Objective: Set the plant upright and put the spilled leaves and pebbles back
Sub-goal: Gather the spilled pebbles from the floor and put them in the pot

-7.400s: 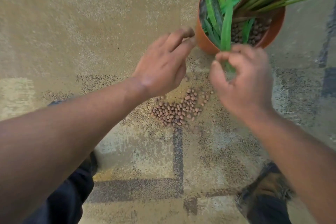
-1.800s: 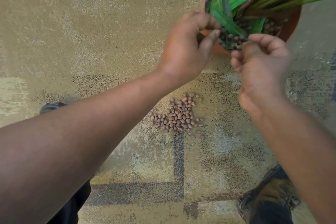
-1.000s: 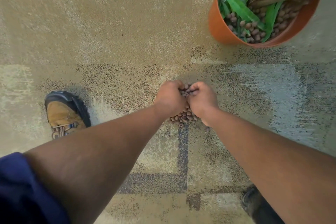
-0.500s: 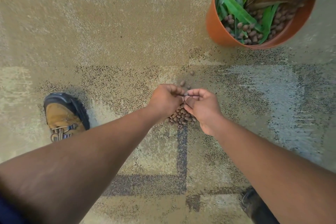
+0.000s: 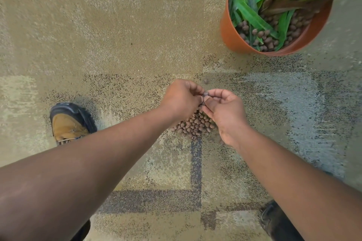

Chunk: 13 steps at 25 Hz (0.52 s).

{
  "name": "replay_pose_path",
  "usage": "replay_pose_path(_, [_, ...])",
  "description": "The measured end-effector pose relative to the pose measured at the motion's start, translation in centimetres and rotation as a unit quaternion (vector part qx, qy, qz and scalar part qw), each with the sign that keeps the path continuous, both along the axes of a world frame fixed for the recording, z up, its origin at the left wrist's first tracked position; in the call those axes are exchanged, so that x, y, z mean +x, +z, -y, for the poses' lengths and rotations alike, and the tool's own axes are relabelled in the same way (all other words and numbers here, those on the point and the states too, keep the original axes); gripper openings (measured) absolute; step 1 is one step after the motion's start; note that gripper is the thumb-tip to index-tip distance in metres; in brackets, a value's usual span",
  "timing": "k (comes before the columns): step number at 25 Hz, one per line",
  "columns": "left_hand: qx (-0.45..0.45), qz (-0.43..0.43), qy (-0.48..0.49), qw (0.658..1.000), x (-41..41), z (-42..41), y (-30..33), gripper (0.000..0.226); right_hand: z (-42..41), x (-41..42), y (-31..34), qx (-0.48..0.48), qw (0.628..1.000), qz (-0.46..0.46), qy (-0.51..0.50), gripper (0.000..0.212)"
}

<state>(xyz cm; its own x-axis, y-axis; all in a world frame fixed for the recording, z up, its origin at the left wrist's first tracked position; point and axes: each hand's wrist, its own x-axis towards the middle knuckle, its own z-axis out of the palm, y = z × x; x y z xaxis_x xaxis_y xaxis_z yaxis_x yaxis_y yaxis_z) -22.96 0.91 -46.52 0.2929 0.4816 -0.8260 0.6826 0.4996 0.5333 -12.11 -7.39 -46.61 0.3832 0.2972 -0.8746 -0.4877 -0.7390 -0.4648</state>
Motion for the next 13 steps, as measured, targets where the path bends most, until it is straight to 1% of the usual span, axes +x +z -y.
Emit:
replay_pose_path(5, [-0.013, -0.020, -0.008, 1.000, 0.0, 0.3, -1.2, 0.014, 0.1, 0.1, -1.1, -0.020, 0.998, 0.010, 0.052, 0.014])
replay_pose_path(7, [-0.010, -0.017, -0.017, 1.000, -0.3, 0.5, -1.5, 0.015, 0.5, 0.3, -1.6, -0.025, 0.997, 0.013, 0.069, 0.014])
replay_pose_path(10, [0.002, -0.014, -0.045, 0.999, -0.6, 0.7, -1.8, 0.020, 1.2, 0.3, -2.1, -0.036, 0.992, 0.042, 0.114, 0.014])
replay_pose_path(13, [-0.015, -0.017, -0.032, 0.999, -1.2, 0.9, -1.9, 0.022, 1.6, 0.3, -1.7, -0.048, 0.991, 0.047, 0.115, 0.015])
